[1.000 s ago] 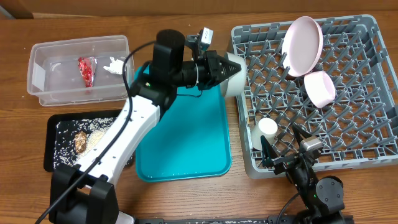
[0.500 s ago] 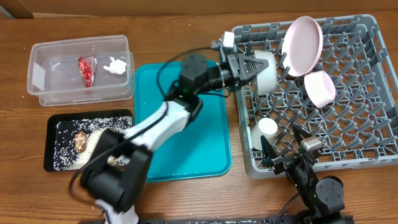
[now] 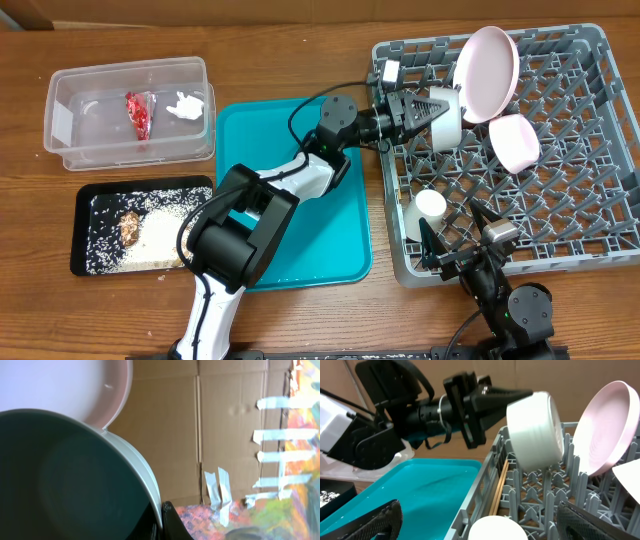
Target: Sort waste into correct bins and load items into the dishwasher
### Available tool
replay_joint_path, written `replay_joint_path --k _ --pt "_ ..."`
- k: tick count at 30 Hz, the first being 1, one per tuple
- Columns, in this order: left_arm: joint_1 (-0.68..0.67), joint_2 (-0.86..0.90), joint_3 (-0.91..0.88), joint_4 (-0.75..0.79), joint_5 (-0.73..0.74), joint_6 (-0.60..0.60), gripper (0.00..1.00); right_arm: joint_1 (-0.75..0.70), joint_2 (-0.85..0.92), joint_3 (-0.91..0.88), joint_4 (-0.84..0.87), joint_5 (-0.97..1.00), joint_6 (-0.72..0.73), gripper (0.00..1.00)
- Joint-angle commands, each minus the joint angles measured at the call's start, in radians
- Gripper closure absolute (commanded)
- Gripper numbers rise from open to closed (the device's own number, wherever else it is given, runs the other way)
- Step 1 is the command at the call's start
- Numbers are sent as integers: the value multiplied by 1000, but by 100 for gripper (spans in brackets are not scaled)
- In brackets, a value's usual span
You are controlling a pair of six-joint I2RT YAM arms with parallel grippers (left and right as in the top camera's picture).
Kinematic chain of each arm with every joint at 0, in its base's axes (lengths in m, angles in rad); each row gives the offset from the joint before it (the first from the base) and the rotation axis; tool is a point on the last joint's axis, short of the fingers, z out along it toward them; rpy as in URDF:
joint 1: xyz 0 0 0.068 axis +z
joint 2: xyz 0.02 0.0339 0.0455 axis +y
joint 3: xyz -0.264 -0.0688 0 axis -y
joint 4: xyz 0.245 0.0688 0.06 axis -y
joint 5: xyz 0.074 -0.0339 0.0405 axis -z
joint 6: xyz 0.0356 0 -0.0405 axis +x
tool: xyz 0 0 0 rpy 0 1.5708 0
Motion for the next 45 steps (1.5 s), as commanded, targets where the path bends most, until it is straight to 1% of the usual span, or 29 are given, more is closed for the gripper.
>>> replay_joint_path --k 1,5,10,13,15,16,17,18,19,20,21,22,31,37,45 --pt "19 1 32 1 34 60 96 -5 -8 -10 5 5 4 0" --pt "46 1 32 -63 51 76 96 -5 -8 -10 5 5 5 0" --pt "51 1 32 -226 61 192 96 -5 -8 -10 5 4 4 0" --pt "54 1 32 -214 78 197 96 -5 -8 -10 5 4 4 0" --pt "61 1 33 -148 85 197 85 -5 -8 -10 5 5 4 0" --pt "68 1 33 -127 87 190 75 -5 -8 -10 5 4 4 0" --pt "77 1 33 -116 88 177 51 -5 -8 -10 5 5 5 0" --pt "86 1 33 -113 90 164 38 -5 -8 -10 5 5 4 0" --pt "98 1 33 -114 97 150 30 -5 -8 -10 5 4 5 0" --pt "118 1 33 -114 112 137 17 -5 -8 -10 5 5 4 0" --pt "125 1 33 -114 119 137 10 -5 -8 -10 5 4 4 0" --pt "139 1 33 -114 134 129 0 -5 -8 -10 5 5 4 0" --pt "245 -6 33 -115 272 73 0 -5 -8 -10 5 5 4 0" --pt "287 -14 33 -201 361 74 0 -5 -8 -10 5 5 4 0" --pt "328 -39 33 -206 443 74 0 -5 -8 -10 5 5 4 0"
